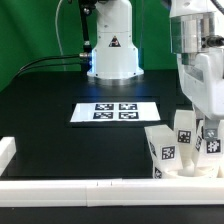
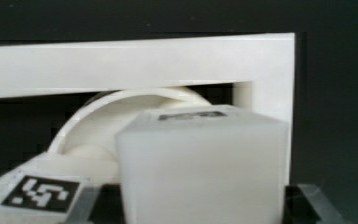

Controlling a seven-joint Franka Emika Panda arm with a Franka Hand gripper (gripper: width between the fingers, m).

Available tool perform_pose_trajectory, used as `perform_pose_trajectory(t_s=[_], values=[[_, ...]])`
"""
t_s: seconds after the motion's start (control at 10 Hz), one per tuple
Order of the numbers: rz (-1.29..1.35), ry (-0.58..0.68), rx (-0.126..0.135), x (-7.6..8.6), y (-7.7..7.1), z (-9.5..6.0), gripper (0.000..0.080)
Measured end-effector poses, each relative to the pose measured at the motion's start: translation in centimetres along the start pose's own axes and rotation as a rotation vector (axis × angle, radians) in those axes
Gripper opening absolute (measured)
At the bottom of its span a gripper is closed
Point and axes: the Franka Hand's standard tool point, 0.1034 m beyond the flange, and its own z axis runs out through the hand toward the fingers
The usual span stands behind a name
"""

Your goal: Assemble stool

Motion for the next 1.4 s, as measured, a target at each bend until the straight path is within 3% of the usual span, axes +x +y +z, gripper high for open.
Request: perform_pose_trajectory(t_s=[0.5,0.7,0.8,0.9,1.0,1.4], values=[[0.403,-0.013,0.005,-0.1,0.0,0.1,0.0334],[0.310,-0.015,0.001,-0.1,0.0,-0.1,0.0345],[0.149,-0.026,-0.022,-0.3,-0.2,-0.8,0.0518],[-0.040,-0.040,-0.021,-0.5,-0.6,-1.7,0.0618],[-0.212,-0.048,-0.015,-0.6,-0.7,-2.0,0.0618],[-0.462,-0.038,-0.018,-0.5,-0.7,-1.9,0.0649]])
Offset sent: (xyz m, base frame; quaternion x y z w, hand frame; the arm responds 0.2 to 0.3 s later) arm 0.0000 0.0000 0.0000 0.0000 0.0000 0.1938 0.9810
